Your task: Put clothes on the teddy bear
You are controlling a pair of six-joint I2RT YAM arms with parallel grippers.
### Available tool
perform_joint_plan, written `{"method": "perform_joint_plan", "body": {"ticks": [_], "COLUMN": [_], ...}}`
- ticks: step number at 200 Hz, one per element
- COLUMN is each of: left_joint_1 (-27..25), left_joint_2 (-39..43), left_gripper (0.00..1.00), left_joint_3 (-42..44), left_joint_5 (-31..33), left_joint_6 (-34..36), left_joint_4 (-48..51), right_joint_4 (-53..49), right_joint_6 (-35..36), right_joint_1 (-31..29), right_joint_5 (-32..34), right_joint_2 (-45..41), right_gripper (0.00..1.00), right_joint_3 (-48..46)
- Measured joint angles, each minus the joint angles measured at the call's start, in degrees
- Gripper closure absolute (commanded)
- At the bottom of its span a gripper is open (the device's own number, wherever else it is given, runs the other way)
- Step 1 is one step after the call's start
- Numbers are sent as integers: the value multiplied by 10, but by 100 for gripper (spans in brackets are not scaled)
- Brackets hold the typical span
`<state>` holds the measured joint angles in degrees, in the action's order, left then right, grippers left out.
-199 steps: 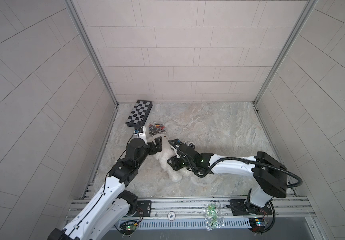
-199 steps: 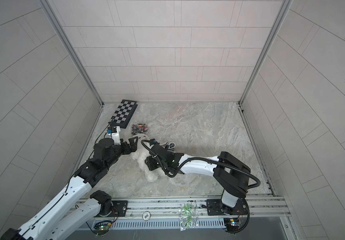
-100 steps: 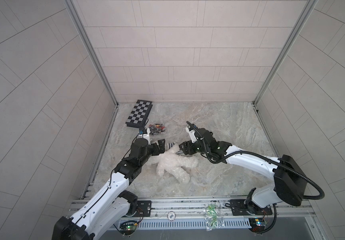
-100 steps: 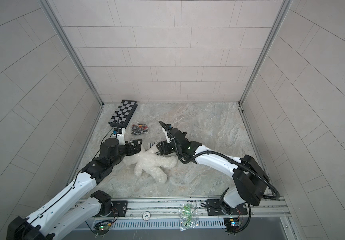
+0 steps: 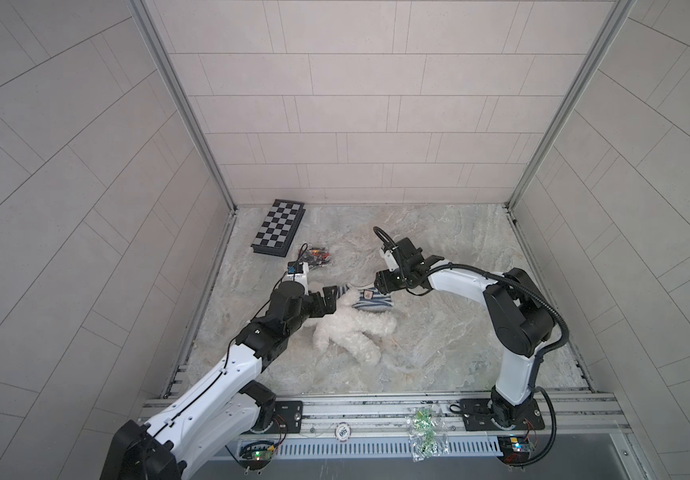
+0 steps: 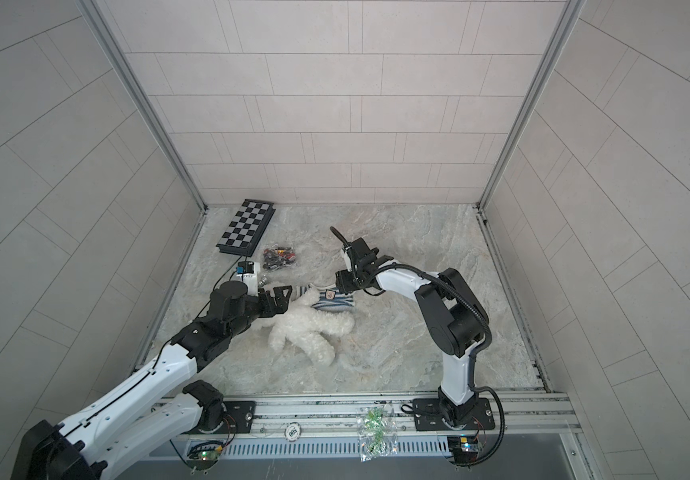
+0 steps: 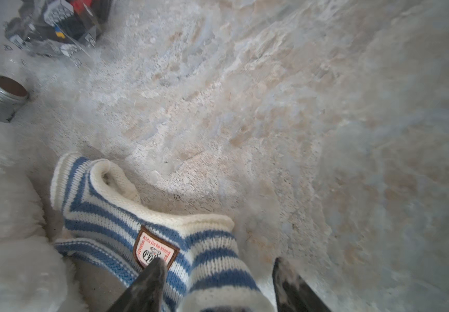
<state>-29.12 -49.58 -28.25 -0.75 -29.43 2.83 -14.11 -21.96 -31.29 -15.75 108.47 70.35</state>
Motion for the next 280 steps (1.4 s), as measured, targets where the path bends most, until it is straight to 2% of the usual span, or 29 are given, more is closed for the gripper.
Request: {"method": "perform_joint_plan", "body": {"ticks": [63,104,156,193,223,244,262,280], "left_joint_1": [-9,-9,-19,-29,-29,-29,-29,-29], "left_joint_2": [0,0,0,10,42,70,86,90], "left_gripper": [0,0,0,0,0,0,0,0], "left_joint_3": [0,0,0,0,0,1,2,2], "left_joint_5": [2,2,3,9,17,26,35,41], "left_joint_6": [-4,-3,-2,-2,-4,-11,-21,-33], "left_joint_4": [0,1,7,27,59,82,104,134], "right_joint_4": [-7,-7,-7,-7,-8,-16,-29,-33], "right_joint_6": [9,8,18,29,35,33,38,40], "right_joint_1": [2,33,155,196,209,207,193,150], "right_joint_5": [-2,17,38,46,52,61,80,87], "right_joint_2": [26,3,-73,-80,-89,-128,-175,-229], "right_gripper": [87,95,93,83,63,49,45,44], "right_joint_3": [8,-23,-80,-92,-102,-111,-113,-113]}}
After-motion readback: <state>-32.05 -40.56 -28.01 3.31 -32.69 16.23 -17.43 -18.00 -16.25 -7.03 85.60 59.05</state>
